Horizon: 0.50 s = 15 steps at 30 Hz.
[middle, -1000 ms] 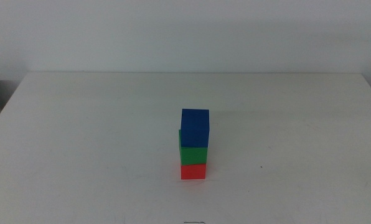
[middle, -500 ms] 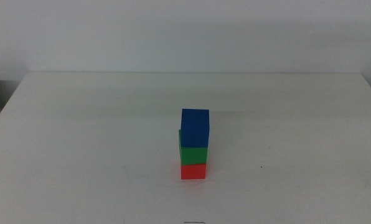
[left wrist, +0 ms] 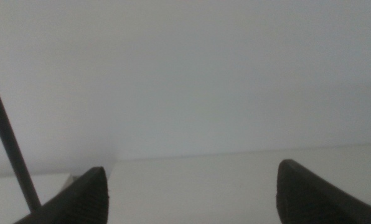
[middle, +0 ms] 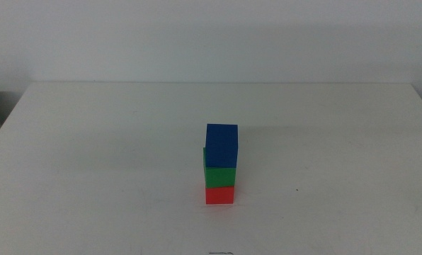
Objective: Stack red cubes first, then green, then blue cubes in a specific spot.
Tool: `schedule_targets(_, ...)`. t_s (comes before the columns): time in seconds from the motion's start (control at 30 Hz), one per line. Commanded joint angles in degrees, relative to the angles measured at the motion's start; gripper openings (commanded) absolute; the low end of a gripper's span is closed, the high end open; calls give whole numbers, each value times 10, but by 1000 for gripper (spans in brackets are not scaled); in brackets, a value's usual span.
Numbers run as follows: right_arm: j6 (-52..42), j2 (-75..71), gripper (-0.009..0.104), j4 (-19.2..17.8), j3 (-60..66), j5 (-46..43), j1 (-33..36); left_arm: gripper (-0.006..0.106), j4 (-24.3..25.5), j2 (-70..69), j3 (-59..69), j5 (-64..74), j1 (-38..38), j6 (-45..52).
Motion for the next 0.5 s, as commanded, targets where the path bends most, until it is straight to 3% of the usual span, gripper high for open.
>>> schedule_targets(0.0, -4, -44, 75, -15, 63, -124, -4, 91, -12, -38, 24, -44, 0, -6)
schedule_targets(0.2, -4, -175, 75, -33, 284, -276, -28, 91, -80, -114, 100, -44, 0, -6)
schedule_targets(0.47, -4, -362, 75, -39, 485, -285, -84, 91, -56, -153, 173, -102, 0, -6)
